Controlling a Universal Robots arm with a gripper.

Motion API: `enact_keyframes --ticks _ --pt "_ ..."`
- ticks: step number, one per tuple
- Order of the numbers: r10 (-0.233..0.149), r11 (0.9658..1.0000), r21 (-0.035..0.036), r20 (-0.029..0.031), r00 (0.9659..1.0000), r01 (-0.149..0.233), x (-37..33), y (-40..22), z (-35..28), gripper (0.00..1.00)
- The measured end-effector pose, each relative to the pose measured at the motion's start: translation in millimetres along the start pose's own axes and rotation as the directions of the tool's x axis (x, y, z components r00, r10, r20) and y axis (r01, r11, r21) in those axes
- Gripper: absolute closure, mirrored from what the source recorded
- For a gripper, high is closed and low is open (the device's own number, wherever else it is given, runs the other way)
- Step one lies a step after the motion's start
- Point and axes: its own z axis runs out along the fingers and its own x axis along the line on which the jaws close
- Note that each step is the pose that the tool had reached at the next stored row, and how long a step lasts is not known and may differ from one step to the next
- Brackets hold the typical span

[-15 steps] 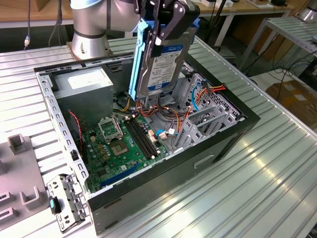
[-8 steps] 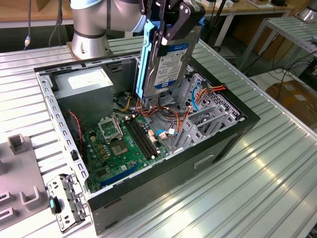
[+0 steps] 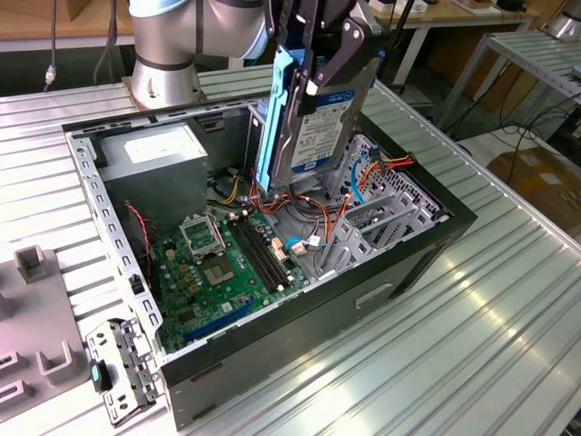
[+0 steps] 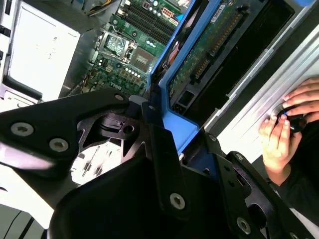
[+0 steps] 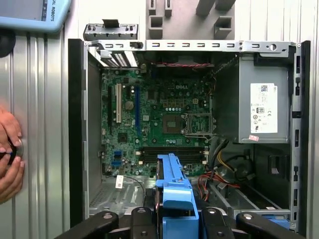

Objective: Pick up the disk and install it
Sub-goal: 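Insert the disk into the insertion slot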

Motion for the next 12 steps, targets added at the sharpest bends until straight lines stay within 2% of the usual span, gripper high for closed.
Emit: enact_keyframes --ticks 5,7,9,12 --pt "0.003 1.0000 -0.0003 -0.0010 1.0000 -0.003 12.7 -0.2 0.5 0.63" --pt "0.005 1.0000 -0.0007 -0.0012 1.0000 -0.005 15.0 -0.8 0.8 0.63" --pt "0.006 1.0000 -0.0020 -0.0010 1.0000 -0.006 16.5 -3.8 1.3 0.63" --pt "0.007 1.0000 -0.0041 -0.0012 1.0000 -0.007 17.1 -12.2 1.9 0.63"
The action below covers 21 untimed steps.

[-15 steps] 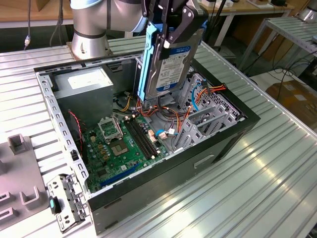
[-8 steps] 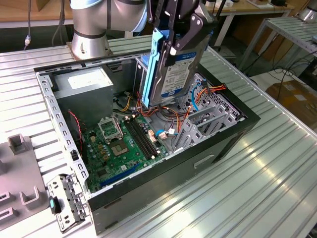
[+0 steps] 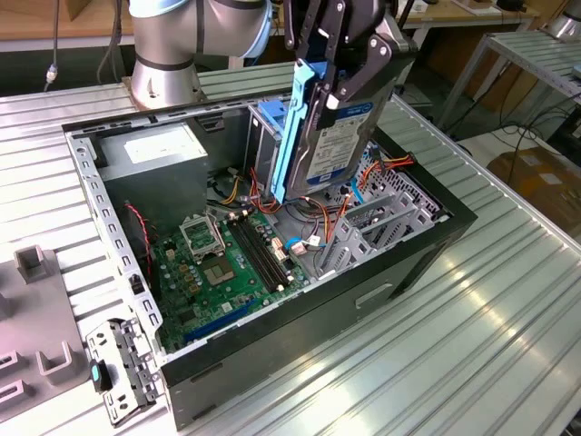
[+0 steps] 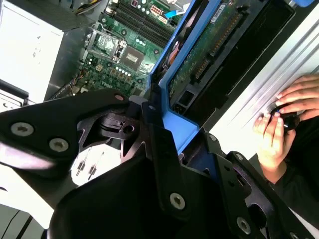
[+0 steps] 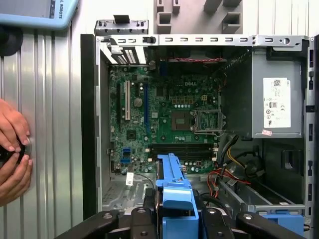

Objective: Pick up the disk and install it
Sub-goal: 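Insert the disk into the insertion slot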

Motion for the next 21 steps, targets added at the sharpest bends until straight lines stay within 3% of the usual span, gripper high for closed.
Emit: enact_keyframes --ticks 8,15,19,21 --pt "0.002 1.0000 -0.0035 -0.0003 1.0000 -0.002 -0.2 -30.4 1.2 0.63" --pt "0.011 0.9999 -0.0055 -0.0003 0.9999 -0.011 9.5 -37.0 3.1 0.63" --pt "0.014 0.9999 -0.0075 -0.0007 0.9999 -0.014 10.8 -48.5 4.4 0.63" --pt "0.014 0.9999 -0.0076 -0.0004 0.9999 -0.014 10.9 -61.1 5.5 0.63"
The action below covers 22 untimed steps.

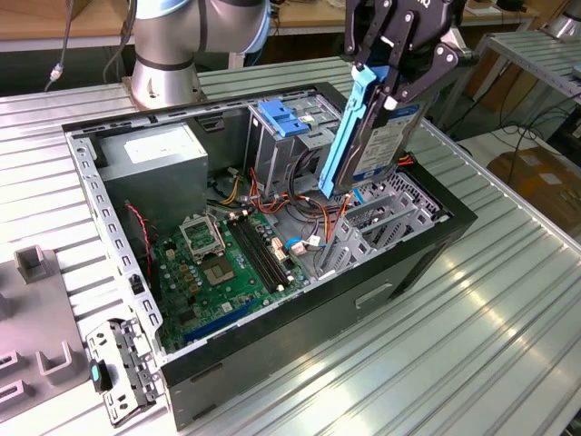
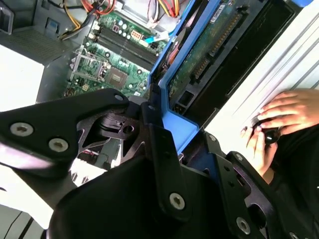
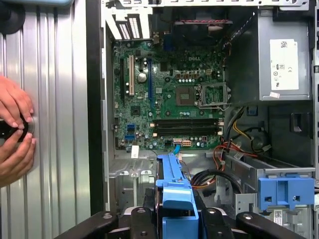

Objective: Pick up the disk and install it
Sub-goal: 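Insert the disk into the insertion slot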

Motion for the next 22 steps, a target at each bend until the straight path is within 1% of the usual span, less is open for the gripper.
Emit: enact_keyframes --ticks 2,3,4,10,11,12,13,15,18,22 --pt "0.000 1.0000 0.0000 0.0001 1.0000 0.000 0.2 -5.4 0.5 0.63" --pt "0.000 1.0000 -0.0001 -0.0004 1.0000 0.000 1.4 -9.4 1.2 0.63" --pt "0.000 1.0000 0.0000 -0.0005 1.0000 0.000 4.3 -11.3 2.1 0.63" --pt "0.000 1.0000 0.0000 -0.0006 1.0000 0.000 15.0 -15.8 5.1 0.63" --pt "0.000 1.0000 0.0000 -0.0006 1.0000 0.000 16.8 -17.7 6.0 0.63" --pt "0.000 1.0000 0.0000 -0.0005 1.0000 0.000 18.3 -22.0 8.1 0.63" --pt "0.000 1.0000 0.0000 -0.0009 1.0000 0.000 18.7 -24.9 9.8 0.63" --pt "0.000 1.0000 -0.0001 -0.0018 1.0000 0.000 18.7 -28.6 13.5 0.63" --pt "-0.001 1.0000 -0.0001 -0.0028 1.0000 0.001 18.5 -33.7 17.0 0.63" --pt "0.000 1.0000 -0.0001 -0.0030 1.0000 0.000 18.6 -34.5 21.5 0.63"
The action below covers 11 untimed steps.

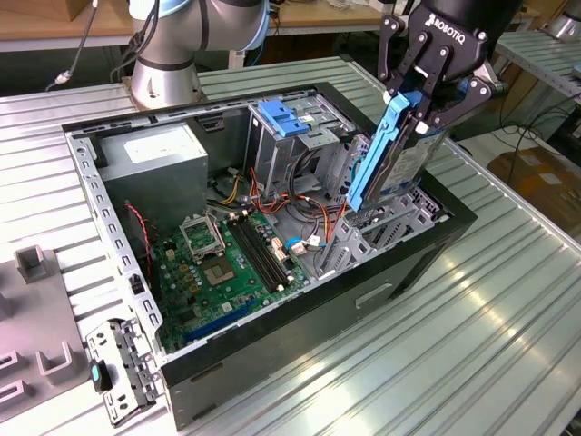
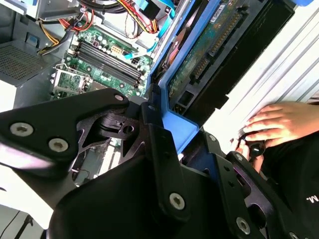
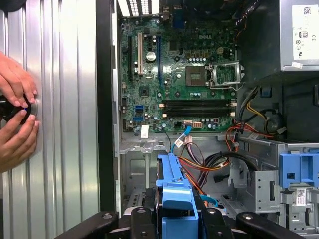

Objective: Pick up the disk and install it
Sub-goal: 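Insert the disk into the insertion slot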

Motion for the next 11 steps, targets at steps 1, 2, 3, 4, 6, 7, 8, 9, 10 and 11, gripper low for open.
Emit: enact_keyframes --ticks 1,2,3,4,6,7,8,9,10,11 --pt "0.000 1.0000 0.0000 0.0001 1.0000 0.000 0.0 -0.1 0.8 0.63" --pt "0.000 1.0000 0.0000 0.0001 1.0000 0.000 0.0 -0.2 1.8 0.63" --pt "0.000 1.0000 0.0000 0.0002 1.0000 0.000 0.0 -0.2 2.5 0.63" --pt "0.000 1.0000 0.0000 0.0002 1.0000 0.000 0.2 -0.2 3.0 0.63" --pt "0.000 1.0000 0.0000 0.0001 1.0000 0.000 0.5 -0.4 3.8 0.63" --pt "0.000 1.0000 -0.0002 0.0001 1.0000 0.000 0.7 -0.5 4.5 0.63" --pt "-0.001 1.0000 -0.0005 0.0001 1.0000 0.001 0.7 -1.2 5.7 0.63" --pt "-0.002 1.0000 -0.0011 0.0000 1.0000 0.002 0.7 -1.7 6.5 0.63" --pt "-0.002 1.0000 -0.0015 0.0000 1.0000 0.002 0.7 -1.9 7.2 0.63" --pt "-0.002 1.0000 -0.0018 0.0001 1.0000 0.002 0.8 -2.0 7.9 0.63"
